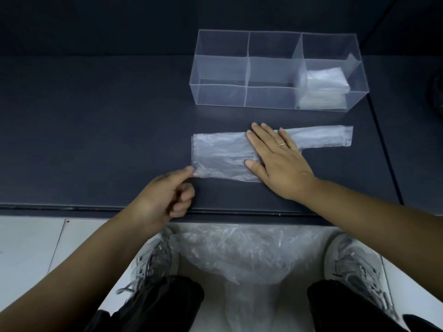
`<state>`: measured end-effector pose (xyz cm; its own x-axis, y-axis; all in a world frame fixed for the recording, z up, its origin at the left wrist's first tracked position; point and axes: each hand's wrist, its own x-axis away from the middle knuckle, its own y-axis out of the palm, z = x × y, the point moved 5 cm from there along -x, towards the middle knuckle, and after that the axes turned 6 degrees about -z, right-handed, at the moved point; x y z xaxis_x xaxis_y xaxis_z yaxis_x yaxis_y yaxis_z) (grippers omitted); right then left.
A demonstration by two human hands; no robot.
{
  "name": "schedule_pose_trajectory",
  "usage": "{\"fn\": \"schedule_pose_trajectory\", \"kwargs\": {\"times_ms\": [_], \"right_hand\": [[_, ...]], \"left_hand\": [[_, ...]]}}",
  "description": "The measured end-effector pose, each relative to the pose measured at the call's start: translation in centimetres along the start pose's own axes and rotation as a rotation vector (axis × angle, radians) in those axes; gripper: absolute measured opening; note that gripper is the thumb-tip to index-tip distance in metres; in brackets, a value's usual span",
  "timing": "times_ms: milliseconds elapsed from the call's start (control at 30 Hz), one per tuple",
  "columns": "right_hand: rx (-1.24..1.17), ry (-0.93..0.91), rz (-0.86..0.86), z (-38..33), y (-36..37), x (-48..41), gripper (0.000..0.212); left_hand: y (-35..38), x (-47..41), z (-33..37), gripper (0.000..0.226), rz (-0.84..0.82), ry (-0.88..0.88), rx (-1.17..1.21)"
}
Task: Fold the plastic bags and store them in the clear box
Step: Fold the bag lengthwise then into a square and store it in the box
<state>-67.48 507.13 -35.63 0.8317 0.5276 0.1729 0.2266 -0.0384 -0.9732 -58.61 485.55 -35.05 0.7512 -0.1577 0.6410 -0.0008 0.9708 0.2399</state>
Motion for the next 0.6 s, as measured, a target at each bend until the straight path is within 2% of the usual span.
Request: {"fn": "schedule_pose_trajectory", "kwargs": {"times_ms": [133, 333, 467, 600], "right_hand": [[0.004, 0.008, -0.007, -0.1, -0.1, 0.0, 0.065], [0.002, 0.003, -0.005, -0.1, -0.1, 0.0, 0.066], [0.004, 0.003, -0.009, -0.1, -0.1, 0.1, 0.066], [0.001, 0.003, -0.007, -0.1, 0.0, 0.1, 0.066]], "left_hand": [[1.1, -0.1, 0.6, 0.018, -0.081, 0.052, -0.037], [-0.7, -0.6, 1.9, 0.008, 0.183, 0.171, -0.053], [-0.2, -0.7, 1.2, 0.025, 0.078, 0.074, -0.075], [0.5, -0.6, 0.8, 0.03, -0.01, -0.008, -0.137]]}}
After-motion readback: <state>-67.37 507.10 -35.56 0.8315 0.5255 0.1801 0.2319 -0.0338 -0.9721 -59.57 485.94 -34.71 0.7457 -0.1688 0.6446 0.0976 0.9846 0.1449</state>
